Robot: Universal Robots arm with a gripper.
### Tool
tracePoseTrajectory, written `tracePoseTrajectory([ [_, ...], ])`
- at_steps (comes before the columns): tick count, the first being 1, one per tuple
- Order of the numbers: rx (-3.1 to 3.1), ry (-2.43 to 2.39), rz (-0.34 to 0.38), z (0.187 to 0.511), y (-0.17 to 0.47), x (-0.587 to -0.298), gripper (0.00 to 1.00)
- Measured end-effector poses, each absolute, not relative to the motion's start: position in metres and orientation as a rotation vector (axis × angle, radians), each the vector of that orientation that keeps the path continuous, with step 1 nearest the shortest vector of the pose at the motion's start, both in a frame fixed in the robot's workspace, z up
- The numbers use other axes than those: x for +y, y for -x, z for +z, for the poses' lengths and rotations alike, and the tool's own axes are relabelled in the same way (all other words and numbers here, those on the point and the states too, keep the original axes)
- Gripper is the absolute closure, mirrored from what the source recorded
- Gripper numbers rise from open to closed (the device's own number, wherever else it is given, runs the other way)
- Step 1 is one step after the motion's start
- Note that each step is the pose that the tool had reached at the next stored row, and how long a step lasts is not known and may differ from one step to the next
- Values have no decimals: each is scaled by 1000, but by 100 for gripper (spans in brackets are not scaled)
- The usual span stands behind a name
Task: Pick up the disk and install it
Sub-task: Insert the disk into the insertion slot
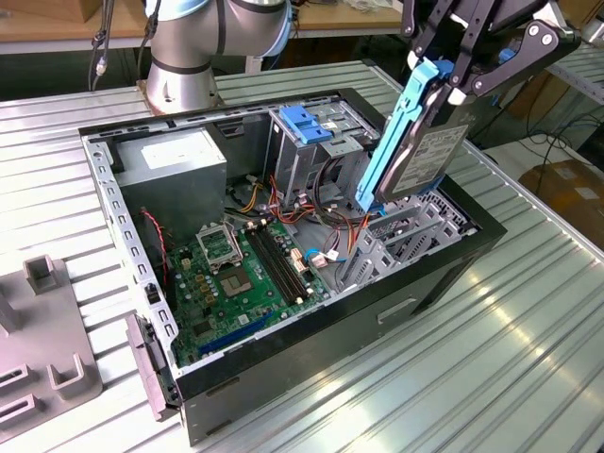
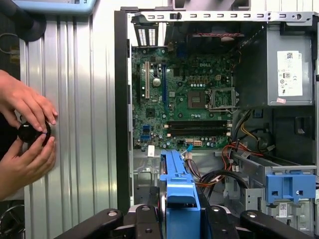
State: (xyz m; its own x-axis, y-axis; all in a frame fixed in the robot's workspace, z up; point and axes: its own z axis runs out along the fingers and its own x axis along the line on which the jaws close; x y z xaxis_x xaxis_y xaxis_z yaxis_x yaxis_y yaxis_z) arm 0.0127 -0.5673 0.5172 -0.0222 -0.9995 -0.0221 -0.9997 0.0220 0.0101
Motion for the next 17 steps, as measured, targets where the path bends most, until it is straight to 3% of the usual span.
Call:
tracePoseTrajectory([
  [17,2228,2180,30,501,-44,-568,63],
])
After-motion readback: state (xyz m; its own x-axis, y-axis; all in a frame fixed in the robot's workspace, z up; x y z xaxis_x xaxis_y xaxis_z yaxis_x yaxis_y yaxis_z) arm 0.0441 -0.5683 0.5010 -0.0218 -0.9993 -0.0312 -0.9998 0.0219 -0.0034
